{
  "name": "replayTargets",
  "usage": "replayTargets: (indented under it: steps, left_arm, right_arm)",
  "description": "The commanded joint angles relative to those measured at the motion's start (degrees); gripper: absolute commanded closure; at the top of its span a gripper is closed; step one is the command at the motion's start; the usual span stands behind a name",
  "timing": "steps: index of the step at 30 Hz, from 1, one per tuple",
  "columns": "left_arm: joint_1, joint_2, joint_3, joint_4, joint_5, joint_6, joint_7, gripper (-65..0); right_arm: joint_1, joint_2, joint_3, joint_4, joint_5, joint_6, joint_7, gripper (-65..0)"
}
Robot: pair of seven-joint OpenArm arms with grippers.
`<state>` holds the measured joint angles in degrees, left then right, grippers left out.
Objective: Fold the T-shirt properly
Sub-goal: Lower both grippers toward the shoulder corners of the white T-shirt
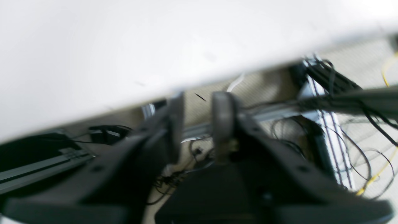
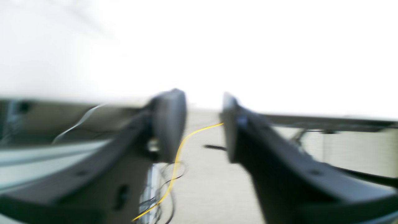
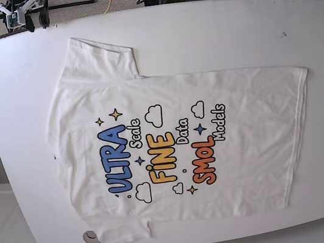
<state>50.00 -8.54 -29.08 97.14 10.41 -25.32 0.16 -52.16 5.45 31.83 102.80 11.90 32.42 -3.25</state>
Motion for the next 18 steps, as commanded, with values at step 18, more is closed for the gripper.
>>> replayTargets:
  steps: [18]
  left_arm:
    - [-0.9,-1.9,-2.4,6.5,-14.4,-3.5,0.0,-26.2]
  right_arm:
    - [5.7,1.7,3.7,8.2,18.0,2.9,-14.6,-41.2]
